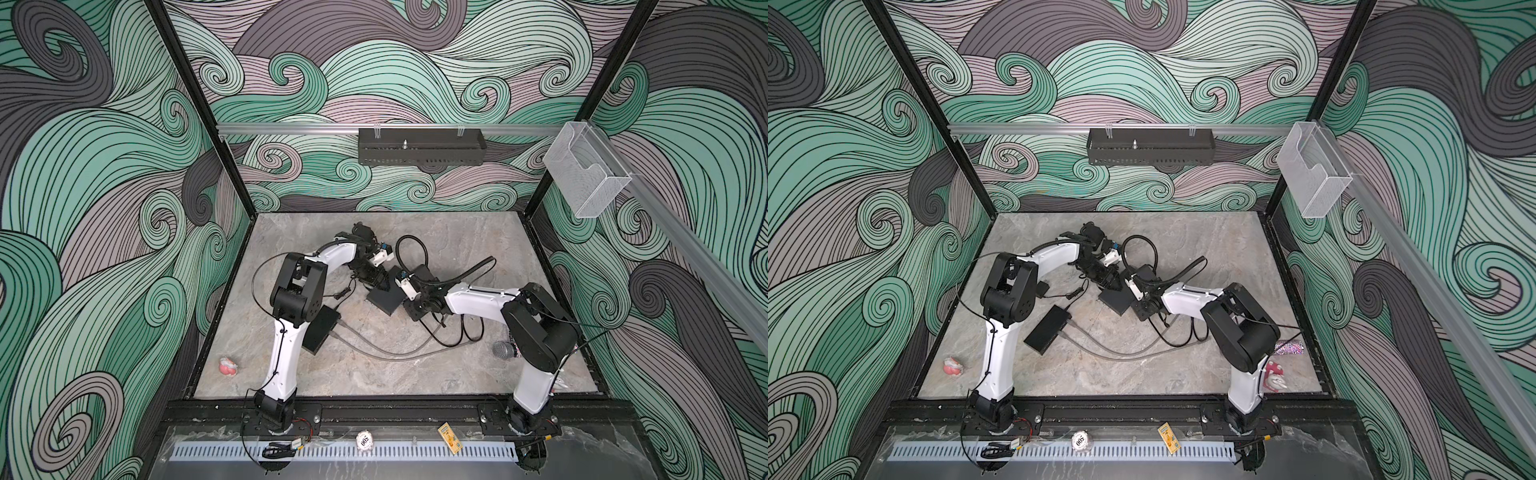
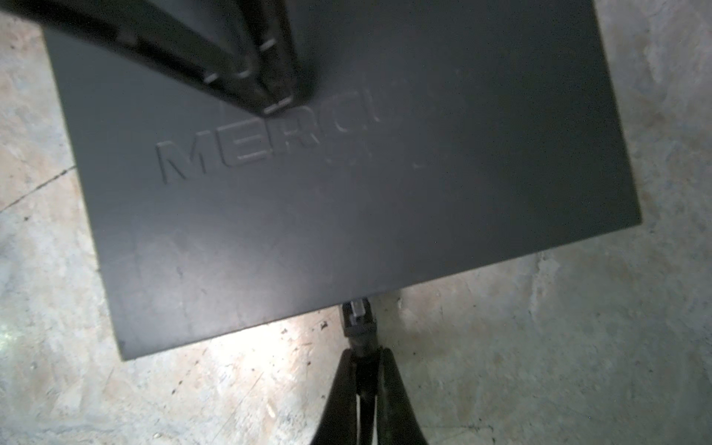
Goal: Insert the plug into the switch port
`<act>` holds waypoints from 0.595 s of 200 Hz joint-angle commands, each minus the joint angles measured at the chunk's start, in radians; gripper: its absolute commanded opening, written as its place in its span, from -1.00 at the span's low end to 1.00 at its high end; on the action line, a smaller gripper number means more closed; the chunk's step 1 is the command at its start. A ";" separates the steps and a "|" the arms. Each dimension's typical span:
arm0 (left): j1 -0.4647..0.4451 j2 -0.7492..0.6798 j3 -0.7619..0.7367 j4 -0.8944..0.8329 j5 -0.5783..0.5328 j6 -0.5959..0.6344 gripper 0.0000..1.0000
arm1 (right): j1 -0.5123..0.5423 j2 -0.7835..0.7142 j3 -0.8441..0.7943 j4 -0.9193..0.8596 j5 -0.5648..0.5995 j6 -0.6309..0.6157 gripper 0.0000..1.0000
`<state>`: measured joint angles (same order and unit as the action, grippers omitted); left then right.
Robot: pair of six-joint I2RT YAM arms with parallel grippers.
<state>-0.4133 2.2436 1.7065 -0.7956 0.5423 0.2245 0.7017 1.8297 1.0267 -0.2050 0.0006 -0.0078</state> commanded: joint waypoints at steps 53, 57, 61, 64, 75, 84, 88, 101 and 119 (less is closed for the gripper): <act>-0.098 0.107 0.004 -0.109 0.165 0.035 0.06 | 0.011 0.038 0.071 0.200 -0.054 -0.012 -1.00; -0.104 0.107 0.002 -0.111 0.167 0.040 0.04 | 0.011 0.038 0.074 0.200 -0.053 -0.012 -1.00; -0.110 0.105 -0.003 -0.110 0.168 0.044 0.03 | 0.012 0.040 0.075 0.199 -0.052 -0.013 -1.00; -0.115 0.105 -0.006 -0.110 0.168 0.046 0.02 | 0.010 0.042 0.078 0.198 -0.052 -0.015 -1.00; -0.131 0.105 -0.019 -0.109 0.169 0.052 -0.02 | 0.011 0.047 0.087 0.193 -0.050 -0.017 -1.00; -0.137 0.104 -0.030 -0.110 0.174 0.051 -0.10 | 0.010 0.052 0.096 0.192 -0.052 -0.022 -1.00; -0.137 0.101 -0.036 -0.108 0.178 0.049 -0.11 | 0.011 0.055 0.102 0.190 -0.053 -0.023 -1.00; -0.138 0.084 -0.063 -0.096 0.180 0.051 -0.13 | 0.011 0.061 0.122 0.182 -0.052 -0.034 -1.00; -0.148 0.074 -0.078 -0.098 0.177 0.066 -0.12 | 0.011 0.068 0.146 0.179 -0.057 -0.045 -1.00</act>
<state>-0.4149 2.2547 1.7157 -0.7498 0.5423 0.2581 0.7017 1.8587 1.0824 -0.2684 -0.0017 -0.0280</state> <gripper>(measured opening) 0.442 0.089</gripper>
